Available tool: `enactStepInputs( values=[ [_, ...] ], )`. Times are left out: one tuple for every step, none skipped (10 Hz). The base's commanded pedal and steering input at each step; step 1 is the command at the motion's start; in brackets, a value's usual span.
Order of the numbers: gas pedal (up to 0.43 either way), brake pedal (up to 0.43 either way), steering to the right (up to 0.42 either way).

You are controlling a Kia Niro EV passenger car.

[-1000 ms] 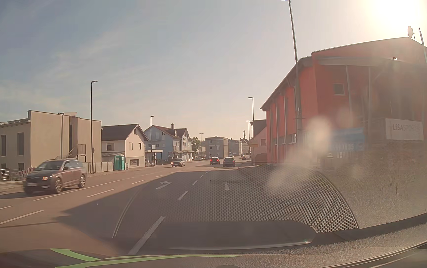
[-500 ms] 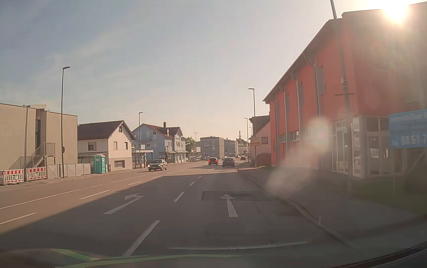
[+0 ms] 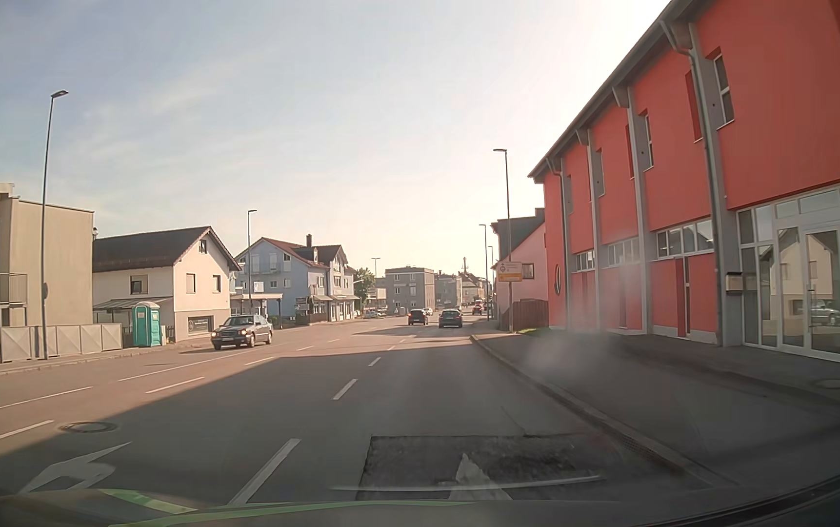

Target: Follow the waypoints while adhering to traffic rules and regulations

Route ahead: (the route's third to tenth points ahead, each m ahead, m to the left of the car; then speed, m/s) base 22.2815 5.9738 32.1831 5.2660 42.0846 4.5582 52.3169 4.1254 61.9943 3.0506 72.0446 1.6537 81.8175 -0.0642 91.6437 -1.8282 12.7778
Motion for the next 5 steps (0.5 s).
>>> enactStepInputs(
  values=[
    [0.039,0.000,0.008],
    [0.039,0.000,0.008],
    [0.039,0.000,0.007],
    [0.039,0.000,0.008],
    [0.039,0.000,0.008]
  ],
)
